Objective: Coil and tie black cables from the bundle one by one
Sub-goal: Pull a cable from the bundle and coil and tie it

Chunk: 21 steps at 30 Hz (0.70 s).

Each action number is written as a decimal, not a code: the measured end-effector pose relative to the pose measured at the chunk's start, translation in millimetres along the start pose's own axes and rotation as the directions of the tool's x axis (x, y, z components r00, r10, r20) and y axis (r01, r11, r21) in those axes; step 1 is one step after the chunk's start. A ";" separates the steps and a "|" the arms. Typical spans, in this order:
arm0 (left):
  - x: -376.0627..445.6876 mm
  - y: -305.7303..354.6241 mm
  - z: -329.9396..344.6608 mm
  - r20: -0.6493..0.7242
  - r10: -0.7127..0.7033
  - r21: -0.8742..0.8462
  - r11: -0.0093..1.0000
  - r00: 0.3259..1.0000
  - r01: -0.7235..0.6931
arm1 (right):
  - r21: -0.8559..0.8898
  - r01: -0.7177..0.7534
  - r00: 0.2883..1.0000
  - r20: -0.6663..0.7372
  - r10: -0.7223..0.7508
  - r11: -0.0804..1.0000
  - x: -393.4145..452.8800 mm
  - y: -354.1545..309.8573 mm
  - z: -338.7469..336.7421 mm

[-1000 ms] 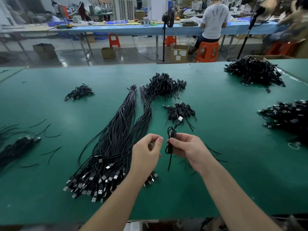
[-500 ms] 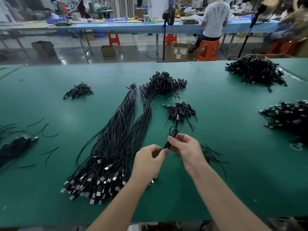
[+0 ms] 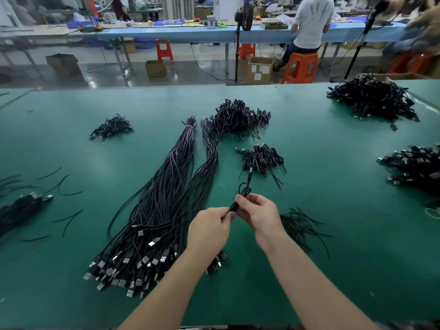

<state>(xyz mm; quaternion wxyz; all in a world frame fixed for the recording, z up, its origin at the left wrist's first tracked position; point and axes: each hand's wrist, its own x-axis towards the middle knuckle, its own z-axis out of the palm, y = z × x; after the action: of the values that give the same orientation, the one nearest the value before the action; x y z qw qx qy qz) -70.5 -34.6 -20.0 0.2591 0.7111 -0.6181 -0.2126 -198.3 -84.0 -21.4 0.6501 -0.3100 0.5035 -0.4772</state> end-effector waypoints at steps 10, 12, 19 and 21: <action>77.5 -10.4 12.1 -0.069 -0.165 -0.007 0.986 0.984 0.165 | -0.869 0.478 0.839 0.494 -0.226 -0.125 17.1 74.3 -15.6; 103.3 -7.1 20.6 -0.052 -0.194 -0.053 0.980 0.980 0.191 | -0.866 0.483 0.818 0.500 -0.283 -0.133 15.3 83.3 -18.6; 193.5 2.0 51.4 -0.052 -0.301 -0.097 0.951 0.952 0.295 | -0.876 0.458 0.786 0.477 -0.392 -0.148 19.4 87.0 -18.6; 211.2 1.8 59.0 -0.043 -0.320 -0.043 0.947 0.947 0.318 | -0.875 0.457 0.786 0.481 -0.388 -0.159 19.0 87.7 -18.8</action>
<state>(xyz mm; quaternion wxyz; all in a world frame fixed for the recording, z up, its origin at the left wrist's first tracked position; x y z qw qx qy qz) -77.9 -250.0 -60.8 0.2489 0.8019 -0.4847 -0.2451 -188.4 -69.3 -111.4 0.0652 -0.8242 0.5372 -0.1672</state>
